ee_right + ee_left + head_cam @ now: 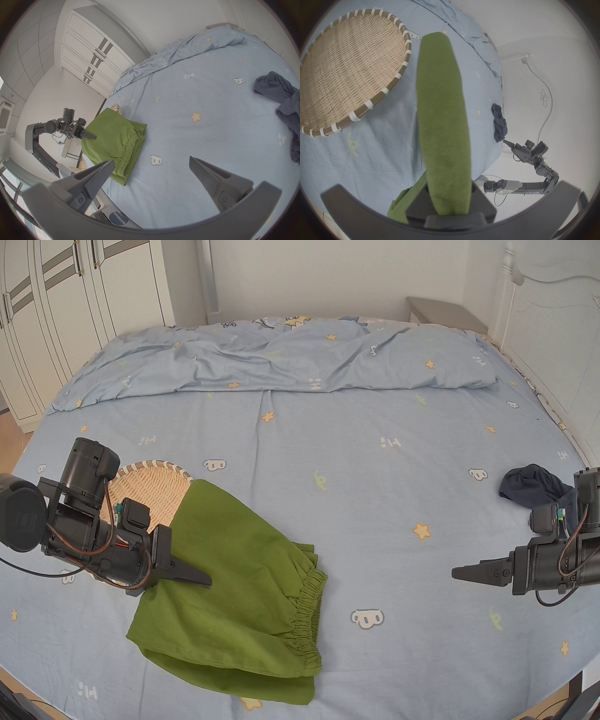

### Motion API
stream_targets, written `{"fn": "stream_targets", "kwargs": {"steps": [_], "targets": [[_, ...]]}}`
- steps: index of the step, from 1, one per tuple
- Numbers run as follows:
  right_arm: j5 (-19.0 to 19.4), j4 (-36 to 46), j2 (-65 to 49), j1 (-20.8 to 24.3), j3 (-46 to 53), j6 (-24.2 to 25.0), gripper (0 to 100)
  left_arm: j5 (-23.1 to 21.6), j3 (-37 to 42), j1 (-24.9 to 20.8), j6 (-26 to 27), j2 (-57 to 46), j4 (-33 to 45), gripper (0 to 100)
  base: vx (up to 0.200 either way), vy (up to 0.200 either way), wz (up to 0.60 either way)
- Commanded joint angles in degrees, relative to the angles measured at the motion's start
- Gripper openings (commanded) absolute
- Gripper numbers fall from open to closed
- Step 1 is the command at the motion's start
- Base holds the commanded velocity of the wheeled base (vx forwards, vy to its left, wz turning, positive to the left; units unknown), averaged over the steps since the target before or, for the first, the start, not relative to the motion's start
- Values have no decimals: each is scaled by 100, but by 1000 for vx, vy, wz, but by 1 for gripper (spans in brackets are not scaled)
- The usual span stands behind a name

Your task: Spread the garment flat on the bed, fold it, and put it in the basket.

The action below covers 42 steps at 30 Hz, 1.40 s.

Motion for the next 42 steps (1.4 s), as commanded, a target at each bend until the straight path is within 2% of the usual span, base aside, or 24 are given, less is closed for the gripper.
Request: {"fn": "stream_targets", "kwargs": {"steps": [1, 4, 6, 7, 8, 9, 11, 12, 14, 17, 24, 26, 30, 33, 34, 35, 39, 40, 42], "targets": [[4, 12, -28, -6, 7, 1, 100, 40, 21, -264, 17, -167, -42, 0, 0, 0, 0], [4, 38, -72, -6, -19, 1, 100, 58, -242, -396, 69, -273, -51, 0, 0, 0, 0], [-5, 56, -168, 2, -2, 1, 100, 102, -778, -414, 210, -308, 63, 0, 0, 0, 0], [-5, 56, -168, 2, -2, 1, 100, 102, -778, -414, 210, -308, 63, 0, 0, 0, 0], [-75, 56, -282, 2, -2, 1, 100, 120, -1218, -431, 298, -308, 309, 0, 0, 0, 0], [-84, 56, -291, 2, -2, 1, 100, 120, -1253, -431, 324, -299, 336, 0, 0, 0, 0], [-154, 56, -344, -6, -11, 1, 100, 120, -1341, -422, 658, -281, 432, 0, 0, 0, 0], [-154, 56, -344, -6, -11, 1, 100, 120, -1341, -422, 658, -281, 432, 0, 0, 0, 0], [-207, 56, -432, -6, -11, 1, 100, 137, -1359, -378, 1352, -238, 406, 0, 0, 0, 0], [-225, 56, -458, 11, -19, 1, 100, 181, -1394, -370, 1669, -176, 327, 0, 0, 0, 0], [-225, 47, -458, 46, -2, 1, 100, 629, -1262, -203, 1660, -317, -394, 0, 0, 0, 0], [-234, 56, -467, 99, -11, 10, 100, 955, -1007, 17, 1686, -580, -1053, 0, 0, 0, 0], [-234, 64, -643, 90, -11, 10, 100, 955, -629, 281, 1643, -914, -1985, 0, 0, 0, 0], [-234, 64, -731, 99, -19, 54, 100, 937, -418, 325, 1572, -958, -2732, 0, 0, 0, 0], [-234, 64, -731, 99, -19, 54, 100, 937, -418, 325, 1572, -958, -2732, 0, 0, 0, 0], [-251, 64, -792, 99, -28, 71, 100, 946, -295, 342, 1405, -949, -3127, 0, 0, 0, 0], [-251, 73, -827, 90, -37, 71, 100, 955, -260, 377, 1212, -932, -3408, 0, 0, 0, 0], [-251, 82, -871, 90, -46, 71, 100, 928, -269, 632, 1018, -941, -3611, 0, 0, 0, 0], [-251, 126, -871, 90, -55, 71, 100, 919, -304, 826, 983, -941, -3602, 0, 0, 0, 0]]}}
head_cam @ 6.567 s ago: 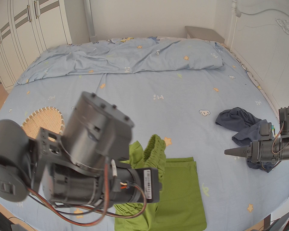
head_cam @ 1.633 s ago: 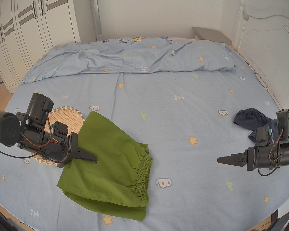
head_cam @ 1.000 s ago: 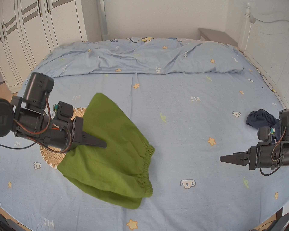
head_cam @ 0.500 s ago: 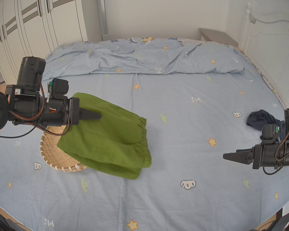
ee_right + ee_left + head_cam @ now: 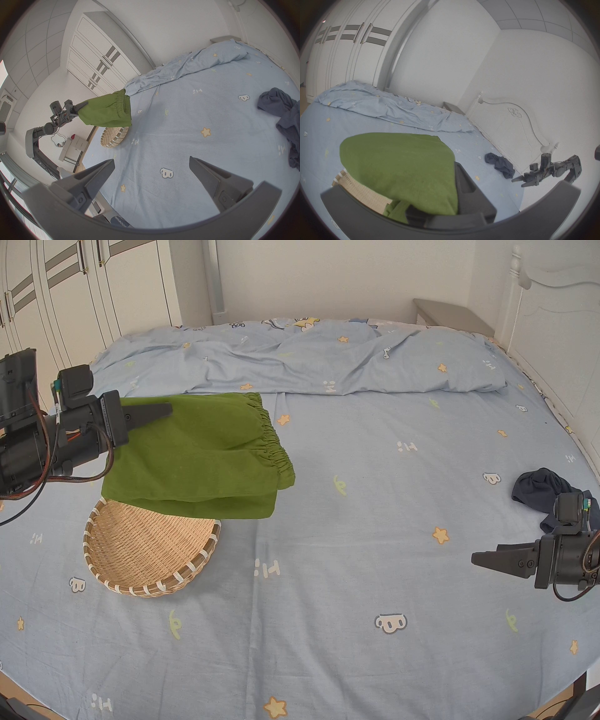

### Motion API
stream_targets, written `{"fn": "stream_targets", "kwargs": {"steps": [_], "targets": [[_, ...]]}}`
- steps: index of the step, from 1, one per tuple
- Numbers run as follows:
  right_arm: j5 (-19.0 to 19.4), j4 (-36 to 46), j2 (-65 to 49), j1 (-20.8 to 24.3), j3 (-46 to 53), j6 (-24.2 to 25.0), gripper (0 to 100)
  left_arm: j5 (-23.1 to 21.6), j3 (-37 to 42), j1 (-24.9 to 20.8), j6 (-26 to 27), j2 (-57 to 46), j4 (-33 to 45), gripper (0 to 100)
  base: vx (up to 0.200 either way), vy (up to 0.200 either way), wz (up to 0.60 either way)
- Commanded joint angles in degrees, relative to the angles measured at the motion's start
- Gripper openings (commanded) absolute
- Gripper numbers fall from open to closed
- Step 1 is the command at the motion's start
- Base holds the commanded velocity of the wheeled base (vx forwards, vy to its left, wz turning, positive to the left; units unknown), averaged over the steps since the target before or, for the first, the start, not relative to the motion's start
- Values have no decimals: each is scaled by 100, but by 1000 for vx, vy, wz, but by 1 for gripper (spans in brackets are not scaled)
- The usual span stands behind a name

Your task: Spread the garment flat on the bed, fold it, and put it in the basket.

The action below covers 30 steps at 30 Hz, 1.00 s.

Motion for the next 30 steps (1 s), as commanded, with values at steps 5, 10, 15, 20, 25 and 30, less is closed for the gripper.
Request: {"fn": "stream_targets", "kwargs": {"steps": [5, 10, 15, 20, 25, 30], "targets": [[-1, 71, -146, 11, -30, 10, 100, -12, 190, 839, -201, -62, -116, 0, 0, 0, 0], [-1, 79, -146, 11, -22, 10, 100, -12, 383, 1156, -298, 44, -116, 0, 0, 0, 0], [16, 79, -181, 11, -22, 10, 100, -12, 797, 1463, -307, 175, -124, 0, 0, 0, 0], [16, 88, -181, 11, -22, 10, 100, -21, 1280, 1867, -298, 457, -151, 0, 0, 0, 0], [16, 88, -172, 11, -13, 10, 100, -12, 1438, 2078, -280, 1230, -177, 0, 0, 0, 0], [25, 88, -164, 20, -13, 10, 100, 32, 1297, 2061, -298, 1968, -116, 0, 0, 0, 0]]}}
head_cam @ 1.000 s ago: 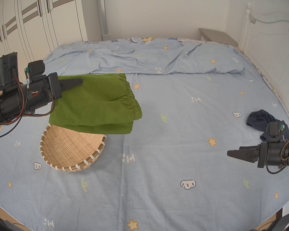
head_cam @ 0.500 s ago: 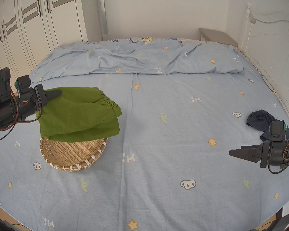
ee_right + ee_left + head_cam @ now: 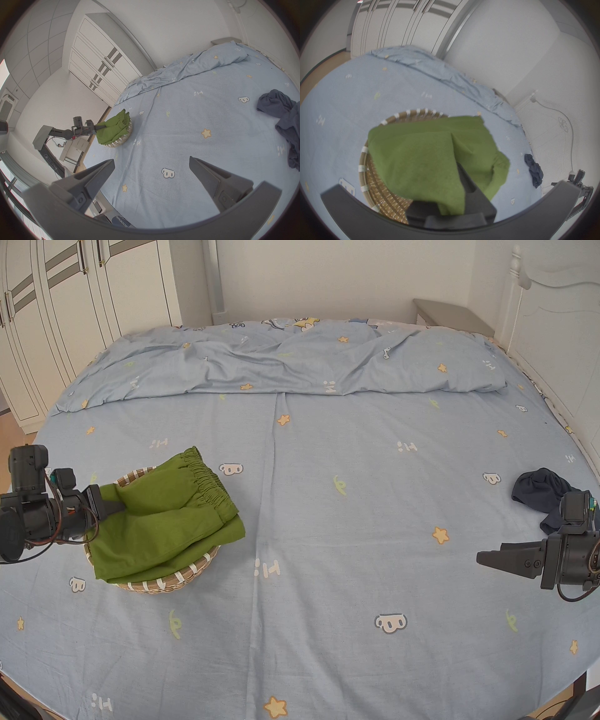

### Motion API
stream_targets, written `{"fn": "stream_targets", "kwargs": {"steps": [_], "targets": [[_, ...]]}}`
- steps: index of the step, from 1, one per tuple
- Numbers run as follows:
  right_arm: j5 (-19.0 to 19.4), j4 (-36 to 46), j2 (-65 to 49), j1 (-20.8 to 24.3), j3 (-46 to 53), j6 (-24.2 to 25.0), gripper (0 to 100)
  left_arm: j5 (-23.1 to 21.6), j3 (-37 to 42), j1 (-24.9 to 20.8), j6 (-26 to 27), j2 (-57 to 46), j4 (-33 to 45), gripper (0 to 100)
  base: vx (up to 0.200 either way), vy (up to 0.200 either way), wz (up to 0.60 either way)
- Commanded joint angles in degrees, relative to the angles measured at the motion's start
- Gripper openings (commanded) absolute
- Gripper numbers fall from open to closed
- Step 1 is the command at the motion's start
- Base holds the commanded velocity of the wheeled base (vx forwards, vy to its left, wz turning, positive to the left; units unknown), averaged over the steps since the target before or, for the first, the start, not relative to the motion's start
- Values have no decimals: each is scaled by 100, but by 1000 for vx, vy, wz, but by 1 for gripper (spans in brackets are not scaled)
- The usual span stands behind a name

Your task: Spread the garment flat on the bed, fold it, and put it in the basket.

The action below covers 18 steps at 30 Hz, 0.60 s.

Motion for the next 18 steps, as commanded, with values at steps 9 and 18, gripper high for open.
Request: {"fn": "stream_targets", "kwargs": {"steps": [9, 18], "targets": [[-3, -3, 32, 0, 3, 2, 100, 58, -409, 66, -28, 1480, 175, 0, 0, 0, 0], [-3, -3, 14, 9, 12, 2, 100, 58, -954, -4, -203, 1472, 948, 100, 0, 0, 0]]}}
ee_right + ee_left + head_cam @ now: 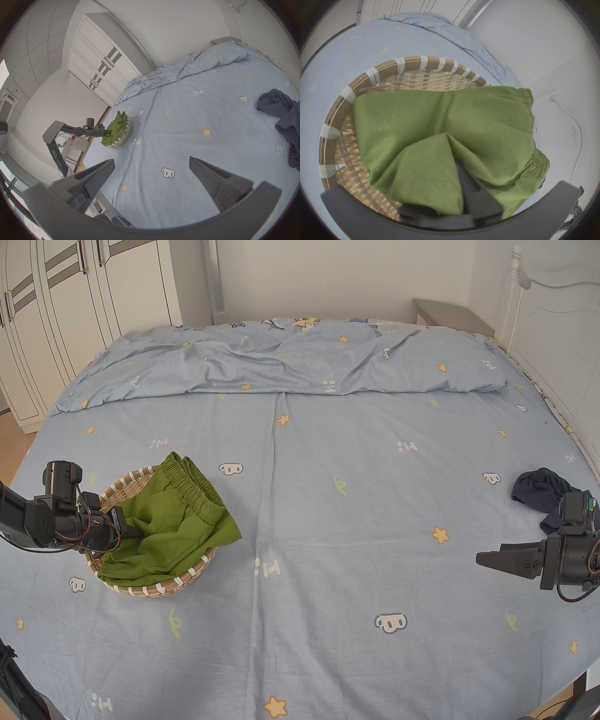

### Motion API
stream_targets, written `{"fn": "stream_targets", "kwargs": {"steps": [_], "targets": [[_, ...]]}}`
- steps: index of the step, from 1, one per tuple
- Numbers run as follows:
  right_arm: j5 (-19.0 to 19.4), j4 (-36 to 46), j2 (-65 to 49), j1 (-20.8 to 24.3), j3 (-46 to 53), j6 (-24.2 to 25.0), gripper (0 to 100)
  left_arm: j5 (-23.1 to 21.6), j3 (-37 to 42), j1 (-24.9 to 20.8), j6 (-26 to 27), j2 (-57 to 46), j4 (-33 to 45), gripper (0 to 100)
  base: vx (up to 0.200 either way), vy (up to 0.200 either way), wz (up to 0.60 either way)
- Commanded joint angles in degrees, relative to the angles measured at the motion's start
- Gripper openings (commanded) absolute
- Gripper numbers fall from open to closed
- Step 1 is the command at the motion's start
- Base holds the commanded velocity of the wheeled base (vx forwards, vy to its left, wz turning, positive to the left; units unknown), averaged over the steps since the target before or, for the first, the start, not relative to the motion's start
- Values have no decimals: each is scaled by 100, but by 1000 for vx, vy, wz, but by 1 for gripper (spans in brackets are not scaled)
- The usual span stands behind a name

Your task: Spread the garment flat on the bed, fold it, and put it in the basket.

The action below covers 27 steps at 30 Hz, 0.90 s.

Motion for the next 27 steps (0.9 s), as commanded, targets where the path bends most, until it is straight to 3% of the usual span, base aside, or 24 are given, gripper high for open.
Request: {"fn": "stream_targets", "kwargs": {"steps": [1, 8, 10, 11, 15, 20, 24, 27], "targets": [[1, -3, 1, 9, 4, -1, 100, -3, -132, -6, -15, 44, 29, 100, 0, 0, 0], [9, -12, 19, 9, 31, -1, 100, 200, -176, 3, -15, -360, 222, 100, 0, 0, 0], [27, -21, 10, 9, 40, -10, 100, 446, -325, 3, -15, -756, 653, 100, 0, 0, 0], [27, -21, -8, 9, 40, -10, 100, 569, -554, 12, -6, -1063, 1242, 100, 0, 0, 0], [44, -12, -17, 9, 48, -10, 100, 674, -1134, 82, 65, -1722, 2666, 100, 0, 0, 0], [18, -3, -43, 27, 57, -10, 100, 727, -1556, 117, 232, -2443, 3747, 100, 0, 0, 0], [-43, 85, -649, 132, 277, -1, 100, 850, -1599, 82, 188, -3243, 4327, 100, 0, 0, 0], [-35, 234, -1774, 132, 690, -27, 100, 788, -1142, -322, 109, -4087, 4837, 100, 0, 0, 0]]}}
